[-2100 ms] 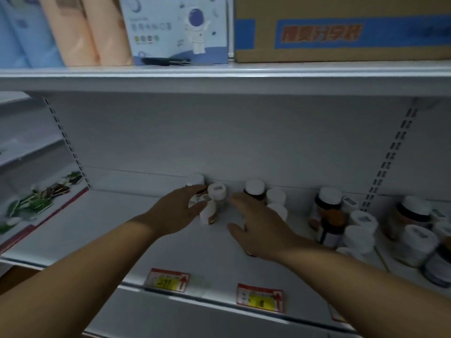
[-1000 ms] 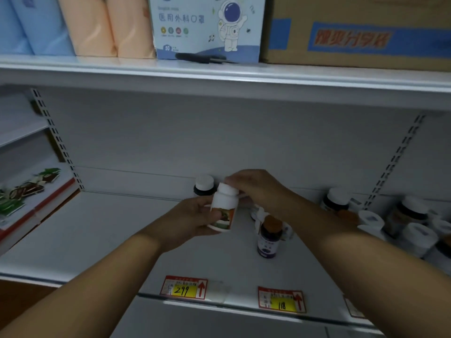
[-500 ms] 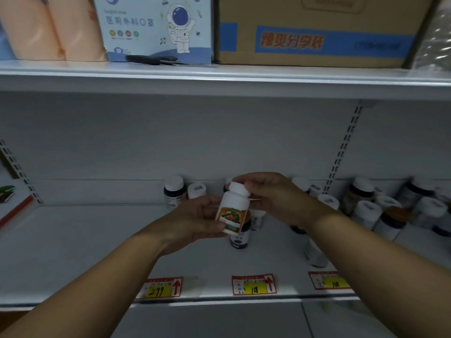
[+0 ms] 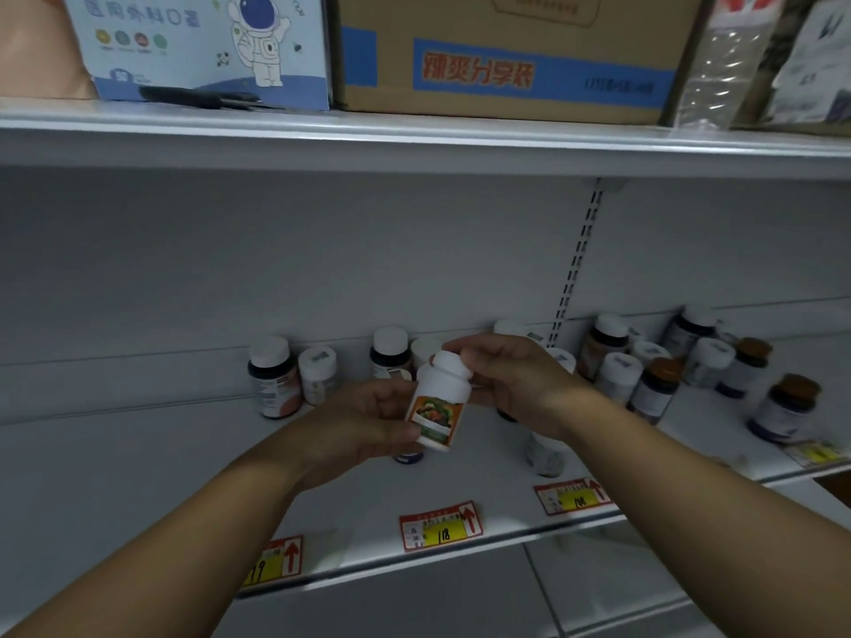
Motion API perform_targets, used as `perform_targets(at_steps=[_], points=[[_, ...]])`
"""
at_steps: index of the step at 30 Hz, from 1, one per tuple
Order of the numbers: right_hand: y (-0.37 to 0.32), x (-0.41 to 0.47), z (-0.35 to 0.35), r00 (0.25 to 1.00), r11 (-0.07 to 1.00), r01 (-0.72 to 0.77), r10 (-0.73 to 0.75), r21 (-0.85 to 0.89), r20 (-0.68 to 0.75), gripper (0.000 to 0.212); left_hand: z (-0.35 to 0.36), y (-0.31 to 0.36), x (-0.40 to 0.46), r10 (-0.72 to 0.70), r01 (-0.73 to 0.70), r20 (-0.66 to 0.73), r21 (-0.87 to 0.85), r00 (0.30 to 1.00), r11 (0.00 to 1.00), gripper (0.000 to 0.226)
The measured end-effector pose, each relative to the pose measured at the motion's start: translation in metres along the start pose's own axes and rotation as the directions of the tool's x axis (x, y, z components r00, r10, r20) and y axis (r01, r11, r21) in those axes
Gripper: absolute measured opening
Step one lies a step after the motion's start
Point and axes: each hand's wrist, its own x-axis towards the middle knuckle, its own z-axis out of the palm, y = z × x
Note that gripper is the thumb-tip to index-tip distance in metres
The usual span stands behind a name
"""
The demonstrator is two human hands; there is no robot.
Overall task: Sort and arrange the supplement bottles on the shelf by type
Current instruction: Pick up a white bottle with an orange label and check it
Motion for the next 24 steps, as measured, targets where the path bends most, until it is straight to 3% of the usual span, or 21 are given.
perform_targets(at_steps=[14, 19, 24], points=[[0.000, -0.037, -0.045, 0.996, 1.000, -0.002, 0.000, -0.027, -0.089, 0.018, 0.044, -0.009, 0.032, -0.039, 0.038, 0.103, 0.013, 0.994, 0.999, 0.054], [-0.007, -0.072, -0.100, 0.989, 0.993, 0.035, -0.051, -0.111, -0.142, 0.019, 0.116, -0.005, 0.066, -0.006, -0.003, 0.059, 0.155, 0.998, 0.988, 0.049], [-0.022, -0.117, -0.176, 0.962, 0.997, 0.049, -0.063, -0.058, -0.266, 0.017, 0.209, -0.006, 0.116, 0.098, -0.082, -0.035, 0.308, 0.995, 0.948, 0.034]])
